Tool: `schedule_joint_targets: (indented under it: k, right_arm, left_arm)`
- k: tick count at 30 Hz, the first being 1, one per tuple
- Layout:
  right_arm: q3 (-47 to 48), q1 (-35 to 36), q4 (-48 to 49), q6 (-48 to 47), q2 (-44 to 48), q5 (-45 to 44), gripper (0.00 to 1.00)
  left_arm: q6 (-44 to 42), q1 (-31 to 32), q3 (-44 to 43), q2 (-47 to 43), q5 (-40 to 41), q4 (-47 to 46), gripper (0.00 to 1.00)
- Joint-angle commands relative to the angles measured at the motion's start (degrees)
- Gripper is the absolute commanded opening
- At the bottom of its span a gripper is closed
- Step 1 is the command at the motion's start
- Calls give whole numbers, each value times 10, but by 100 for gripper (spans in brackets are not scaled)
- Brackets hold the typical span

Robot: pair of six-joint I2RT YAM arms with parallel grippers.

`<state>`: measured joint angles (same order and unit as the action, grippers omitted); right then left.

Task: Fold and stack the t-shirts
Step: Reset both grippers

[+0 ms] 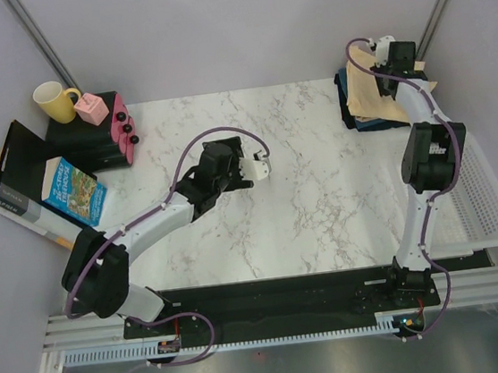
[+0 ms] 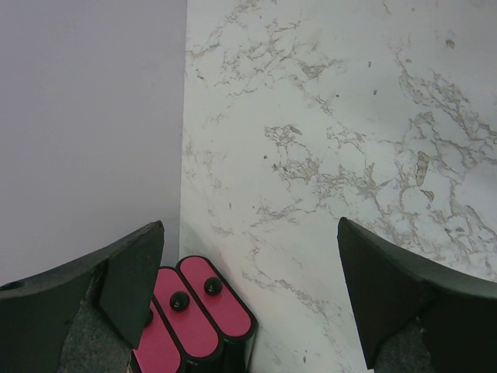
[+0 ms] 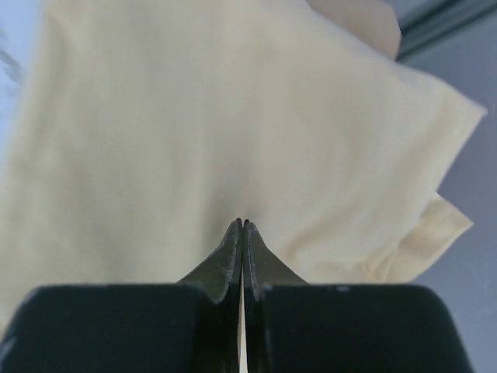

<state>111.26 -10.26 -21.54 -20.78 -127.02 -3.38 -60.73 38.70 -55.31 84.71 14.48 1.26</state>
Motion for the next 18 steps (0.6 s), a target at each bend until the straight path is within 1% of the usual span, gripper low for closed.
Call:
schedule_joint_targets:
  k: [1, 6, 10, 14, 17, 18]
  right_arm:
    - [47, 44, -10, 2, -11, 14, 0]
    - [62, 69, -25, 1, -73, -7, 0]
    - [44, 88, -26, -15, -85, -16, 0]
    - [26, 91, -25, -18, -69, -15, 0]
    - [25, 95, -25, -17, -33, -16, 0]
    - [26, 96, -25, -18, -9, -16, 0]
  left_arm:
    - [-5, -2, -31, 15, 6, -32, 99]
    - [9, -8, -24, 16, 0, -35, 99]
    - [12, -13, -5, 8, -8, -37, 99]
    - [17, -17, 2, 2, -11, -42, 99]
    - [23, -18, -4, -4, -1, -57, 99]
    - [29, -18, -7, -9, 1, -62, 99]
